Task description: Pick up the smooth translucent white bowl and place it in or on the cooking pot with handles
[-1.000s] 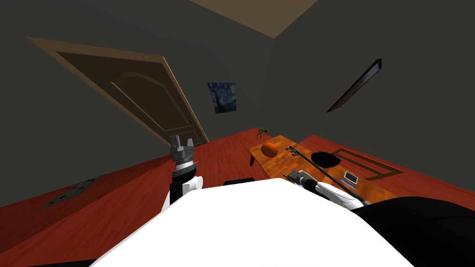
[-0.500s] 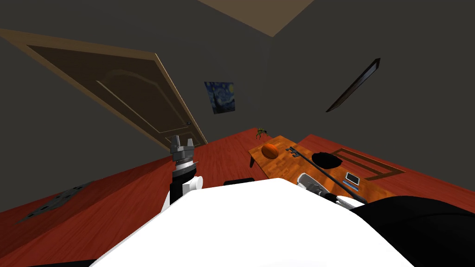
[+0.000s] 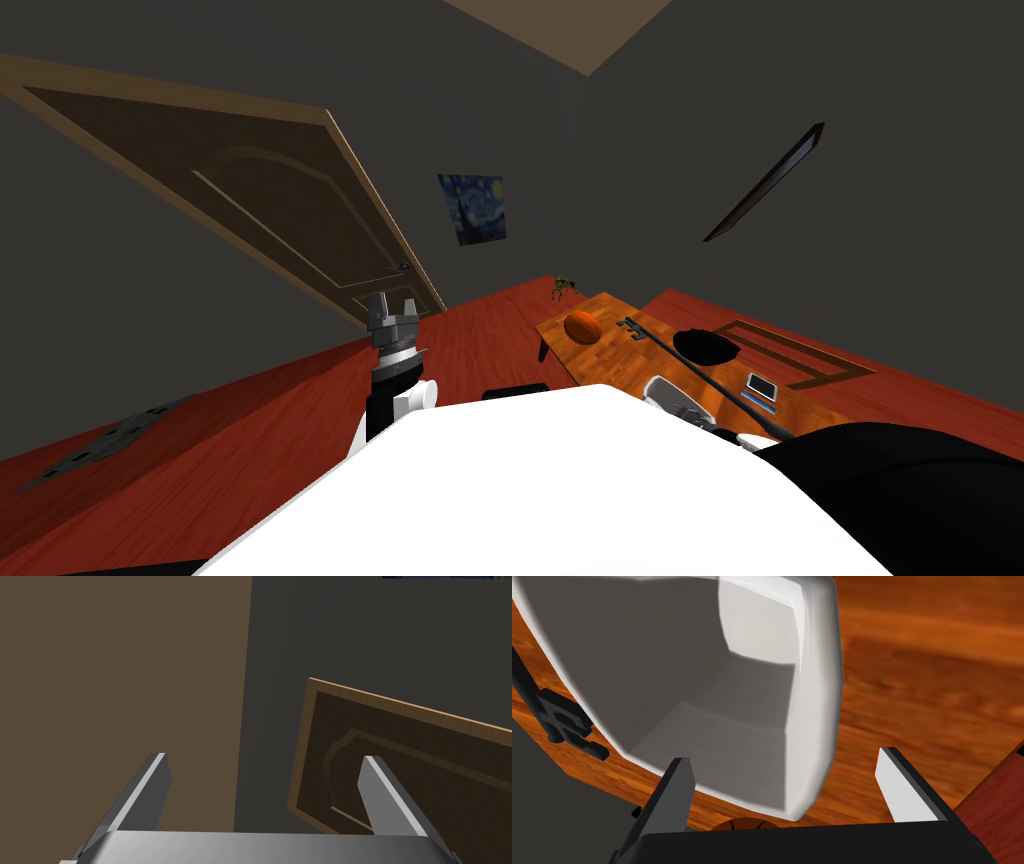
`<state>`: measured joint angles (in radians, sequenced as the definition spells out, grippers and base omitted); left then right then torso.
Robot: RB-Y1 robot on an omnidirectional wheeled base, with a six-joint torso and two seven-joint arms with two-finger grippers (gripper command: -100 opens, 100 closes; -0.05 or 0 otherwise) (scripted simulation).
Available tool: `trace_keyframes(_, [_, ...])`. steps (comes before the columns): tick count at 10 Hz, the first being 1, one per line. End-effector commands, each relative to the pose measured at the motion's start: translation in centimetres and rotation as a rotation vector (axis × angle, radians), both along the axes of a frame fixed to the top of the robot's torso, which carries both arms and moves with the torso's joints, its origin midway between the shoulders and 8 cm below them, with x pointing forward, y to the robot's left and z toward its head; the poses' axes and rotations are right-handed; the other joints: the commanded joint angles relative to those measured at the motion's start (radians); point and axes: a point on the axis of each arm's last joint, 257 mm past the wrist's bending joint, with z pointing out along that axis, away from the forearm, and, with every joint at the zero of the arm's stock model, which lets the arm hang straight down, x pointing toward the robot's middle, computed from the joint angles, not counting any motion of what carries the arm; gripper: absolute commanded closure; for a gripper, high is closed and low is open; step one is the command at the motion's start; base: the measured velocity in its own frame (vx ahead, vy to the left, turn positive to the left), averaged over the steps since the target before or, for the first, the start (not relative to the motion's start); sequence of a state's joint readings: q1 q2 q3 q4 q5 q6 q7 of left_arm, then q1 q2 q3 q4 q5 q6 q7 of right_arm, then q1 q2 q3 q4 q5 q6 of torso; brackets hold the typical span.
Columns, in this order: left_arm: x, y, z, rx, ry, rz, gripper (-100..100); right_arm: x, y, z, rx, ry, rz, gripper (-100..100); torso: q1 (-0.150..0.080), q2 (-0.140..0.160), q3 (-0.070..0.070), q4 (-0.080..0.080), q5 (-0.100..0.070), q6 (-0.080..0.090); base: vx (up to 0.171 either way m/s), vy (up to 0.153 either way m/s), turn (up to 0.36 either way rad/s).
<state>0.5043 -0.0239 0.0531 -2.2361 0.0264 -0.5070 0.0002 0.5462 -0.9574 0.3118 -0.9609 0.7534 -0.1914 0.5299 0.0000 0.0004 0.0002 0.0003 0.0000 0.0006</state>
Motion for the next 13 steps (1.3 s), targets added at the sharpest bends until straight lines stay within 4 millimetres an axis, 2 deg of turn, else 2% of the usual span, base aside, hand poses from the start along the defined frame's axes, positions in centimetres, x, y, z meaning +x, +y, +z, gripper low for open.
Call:
trace_keyframes(1, [0.0, 0.0, 0.0, 0.0, 0.0, 0.0, 0, -0.1, 0.8, -1.1, 0.0, 0.0, -0.012, -100, 0.0, 0.0, 0.0, 0.0, 0.0, 0.0, -0.011, -0.05, 0.079])
trace_keyframes(2, [0.0, 0.0, 0.0, 0.0, 0.0, 0.0, 0, -0.1, 1.3, -1.7, 0.0, 0.0, -0.019, -100, -0.003, 0.001, 0.0, 0.0, -0.001, 0.0, -0.008, -0.094, 0.094])
trace_keyframes(3, [0.0, 0.0, 0.0, 0.0, 0.0, 0.0, 0, -0.2, 0.9, -1.3, 0.003, 0.0, -0.015, -100, -0.006, 0.001, 0.0, 0.0, -0.001, 0.0, -0.001, -0.045, 0.022])
trace_keyframes(4, [0.0, 0.0, 0.0, 0.0, 0.0, 0.0, 0, -0.2, 0.9, -1.3, 0.001, 0.0, -0.015, 100, -0.003, 0.001, 0.0, 0.0, -0.001, 0.0, -0.001, -0.007, -0.002])
trace_keyframes(8, [0.0, 0.0, 0.0, 0.0, 0.0, 0.0, 0, -0.3, 0.9, -1.3, 0.001, 0.0, -0.017, 100, 0.0, 0.0, 0.0, 0.0, 0.001, 0.0, 0.0, -0.001, 0.0])
trace_keyframes(9, [0.0, 0.0, 0.0, 0.0, 0.0, 0.0, 0, -0.3, 0.9, -1.4, 0.002, 0.0, -0.017, 0, 0.001, 0.0, 0.0, 0.0, 0.001, 0.0, 0.0, 0.0, 0.0])
trace_keyframes(10, [0.0, 0.0, 0.0, 0.0, 0.0, 0.0, 0, 0.0, 0.3, -0.4, 0.0, 0.0, -0.005, 100, 0.001, 0.0, 0.0, 0.0, 0.002, 0.0, 0.0, 0.056, -0.082])
trace_keyframes(12, [0.0, 0.0, 0.0, 0.0, 0.0, 0.0, 0, -0.2, 0.4, -0.3, -0.001, 0.001, -0.002, 100, 0.008, 0.001, 0.0, 0.0, 0.004, 0.0, 0.007, 0.063, -0.065])
trace_keyframes(13, [0.0, 0.0, 0.0, 0.0, 0.0, 0.0, 0, -0.2, 0.4, -0.3, 0.0, 0.001, -0.002, 0, 0.007, 0.0, 0.0, 0.0, 0.004, 0.0, 0.0, 0.008, 0.001])
